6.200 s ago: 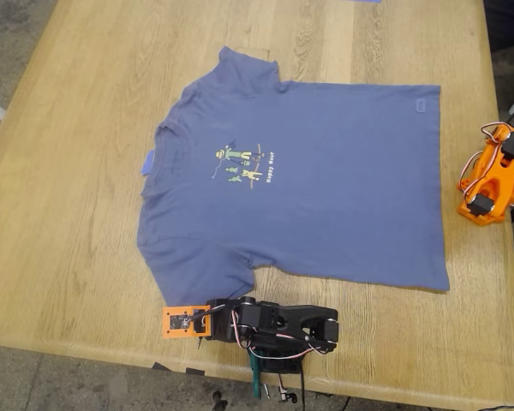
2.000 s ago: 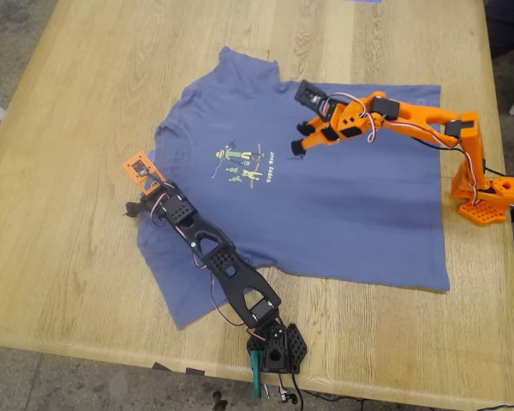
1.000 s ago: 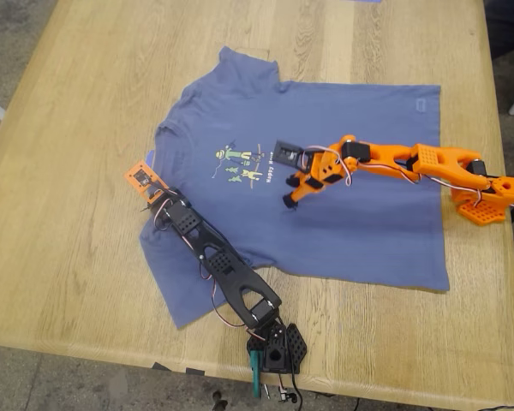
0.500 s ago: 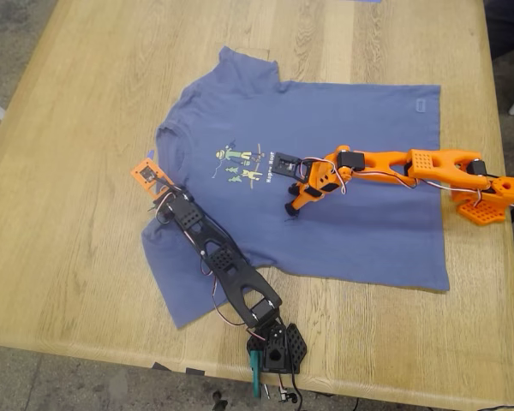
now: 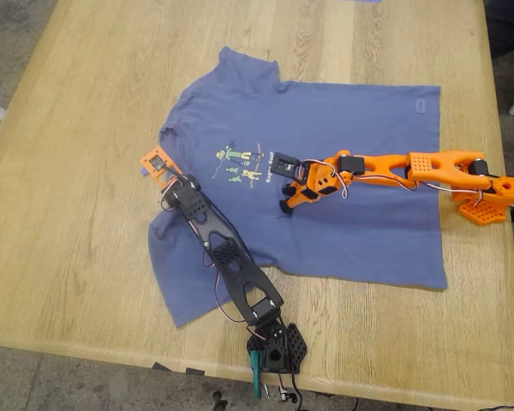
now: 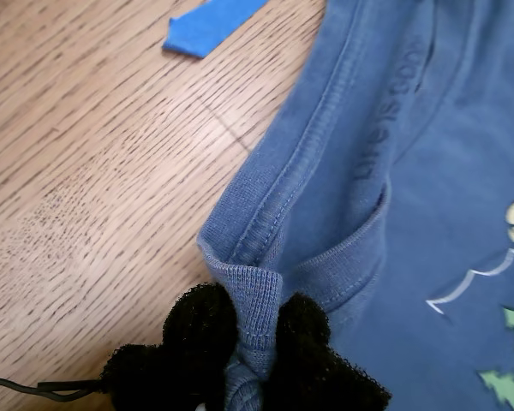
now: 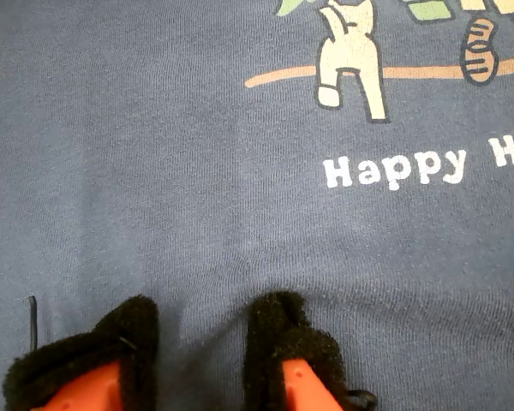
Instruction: Fold a T-shirt
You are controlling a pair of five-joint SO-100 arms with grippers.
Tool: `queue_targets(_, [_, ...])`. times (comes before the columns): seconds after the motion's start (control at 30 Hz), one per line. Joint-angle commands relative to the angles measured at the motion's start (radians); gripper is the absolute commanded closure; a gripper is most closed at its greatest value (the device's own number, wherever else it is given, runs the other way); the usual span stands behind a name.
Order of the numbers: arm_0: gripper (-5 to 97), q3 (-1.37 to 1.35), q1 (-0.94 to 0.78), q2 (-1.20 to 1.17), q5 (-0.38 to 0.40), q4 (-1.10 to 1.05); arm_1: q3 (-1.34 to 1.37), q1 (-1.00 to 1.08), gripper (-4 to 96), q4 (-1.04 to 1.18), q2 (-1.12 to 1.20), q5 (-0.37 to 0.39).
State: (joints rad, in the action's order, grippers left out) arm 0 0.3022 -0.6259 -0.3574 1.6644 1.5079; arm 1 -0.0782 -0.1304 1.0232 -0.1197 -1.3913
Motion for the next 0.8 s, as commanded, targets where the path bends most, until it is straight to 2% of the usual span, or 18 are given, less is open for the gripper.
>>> queue_targets(0.0, [92, 0.029, 0.032, -0.272, 0.015, 0.051, 0.008, 0.012, 73.8, -0.006, 0.025, -0.002])
queue_targets(0.27, [92, 0.031, 0.1, -0.388, 0.021, 0.166, 0.153, 0.061, 74.3, -0.193, 0.023, -0.002])
queue_targets(0.6, [91, 0.031, 0.149, -0.449, 0.026, 0.227, 0.196, 0.071, 80.5, -0.265, 0.035, 0.005])
queue_targets(0.7, [91, 0.031, 0.179, -0.479, 0.028, 0.247, 0.192, 0.075, 83.5, -0.25, 0.037, 0.002])
queue_targets(0.77, [91, 0.031, 0.204, -0.502, 0.029, 0.25, 0.172, 0.078, 90.0, -0.232, 0.038, 0.003])
